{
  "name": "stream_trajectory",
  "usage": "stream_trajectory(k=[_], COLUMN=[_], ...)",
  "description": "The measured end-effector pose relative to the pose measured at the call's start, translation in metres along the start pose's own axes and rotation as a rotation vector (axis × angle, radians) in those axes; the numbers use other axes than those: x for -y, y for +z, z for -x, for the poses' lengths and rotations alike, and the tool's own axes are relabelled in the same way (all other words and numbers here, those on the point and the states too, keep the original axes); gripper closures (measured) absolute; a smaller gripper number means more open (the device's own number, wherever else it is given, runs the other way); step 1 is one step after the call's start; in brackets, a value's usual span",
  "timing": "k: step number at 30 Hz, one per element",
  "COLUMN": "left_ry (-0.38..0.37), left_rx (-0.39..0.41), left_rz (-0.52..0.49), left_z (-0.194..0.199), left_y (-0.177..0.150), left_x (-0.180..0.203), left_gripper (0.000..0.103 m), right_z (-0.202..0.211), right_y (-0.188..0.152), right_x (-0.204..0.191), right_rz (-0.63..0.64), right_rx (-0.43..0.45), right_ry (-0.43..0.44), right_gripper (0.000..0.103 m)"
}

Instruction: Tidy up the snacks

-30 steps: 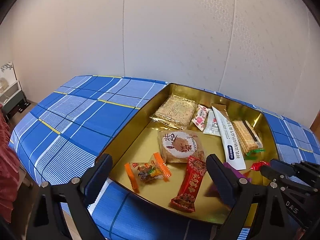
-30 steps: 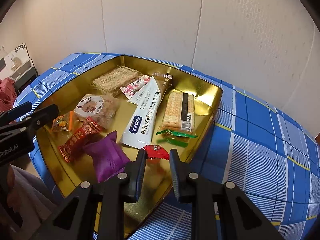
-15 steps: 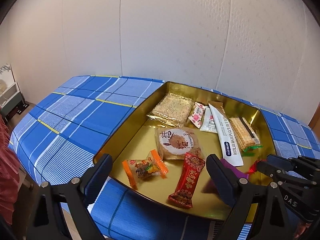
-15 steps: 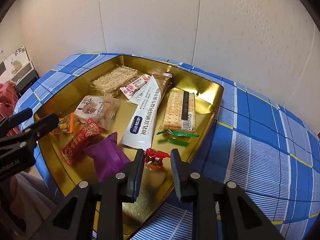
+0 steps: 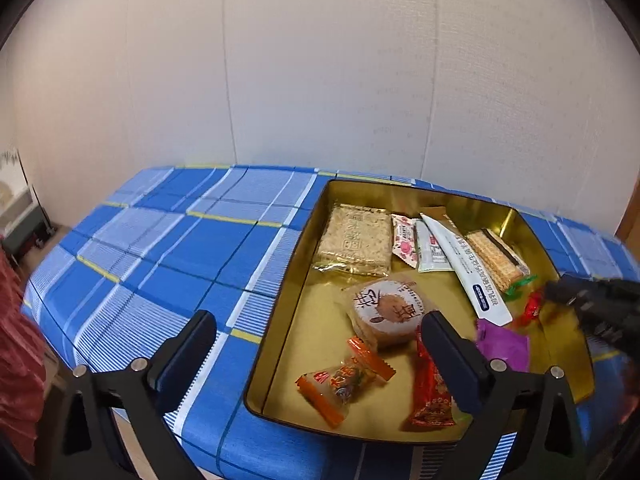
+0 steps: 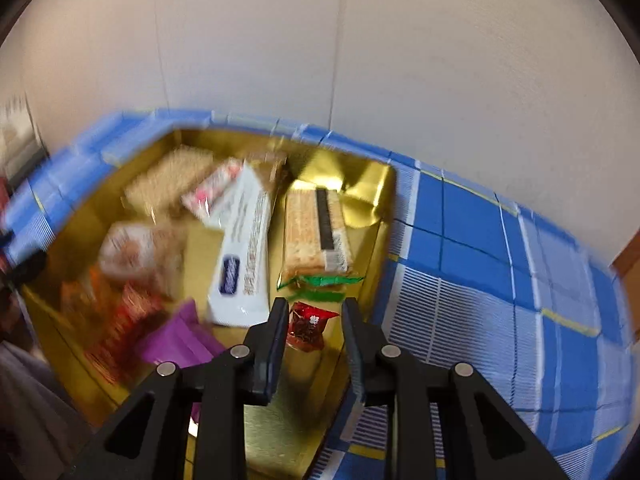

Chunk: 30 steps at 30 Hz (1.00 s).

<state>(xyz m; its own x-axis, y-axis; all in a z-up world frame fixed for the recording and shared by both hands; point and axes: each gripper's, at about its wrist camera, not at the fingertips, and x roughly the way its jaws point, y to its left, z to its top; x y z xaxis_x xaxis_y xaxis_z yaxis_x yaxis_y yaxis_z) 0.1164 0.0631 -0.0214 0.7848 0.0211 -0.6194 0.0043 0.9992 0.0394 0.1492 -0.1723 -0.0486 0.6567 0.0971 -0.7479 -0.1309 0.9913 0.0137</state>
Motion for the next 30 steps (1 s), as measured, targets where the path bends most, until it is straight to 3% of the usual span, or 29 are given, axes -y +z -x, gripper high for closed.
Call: stream_trajectory(k=[2,7,11,20,30], left_ry=[0.005,-0.015,0.028,0.025,0.089], left_rx=[-0.007,-0.038,-0.061,-0.158,-0.152], left_rz=[-0.039,-0.093,-0.08,0.041,0.023], left_z=[0.001,0.005,0.011,0.031,0.06], left_y=[-0.001,-0.006,-0.011,-0.027,-0.04], left_x=[0.01,0.03,0.035,0.023,0.024], left_gripper=[0.0,0.0,0.0,0.0,0.0], right_z=[0.018,0.055,0.071,0.082,0.096], right_y=[-0.004,-0.022,-0.036,-0.068,-0.095], right_x=[0.012,0.033,0.036,-0.001,-0.04], right_rz=[-0.062,-0.196,-0.244,-0.234,-0.188], right_rx=[0.072,0.178,0.189,0.146,0.147], right_ry=[0.043,0.108,0.104,0.044,-0.058], right_gripper=[0.063,0.062,0.062,0.061,0.061])
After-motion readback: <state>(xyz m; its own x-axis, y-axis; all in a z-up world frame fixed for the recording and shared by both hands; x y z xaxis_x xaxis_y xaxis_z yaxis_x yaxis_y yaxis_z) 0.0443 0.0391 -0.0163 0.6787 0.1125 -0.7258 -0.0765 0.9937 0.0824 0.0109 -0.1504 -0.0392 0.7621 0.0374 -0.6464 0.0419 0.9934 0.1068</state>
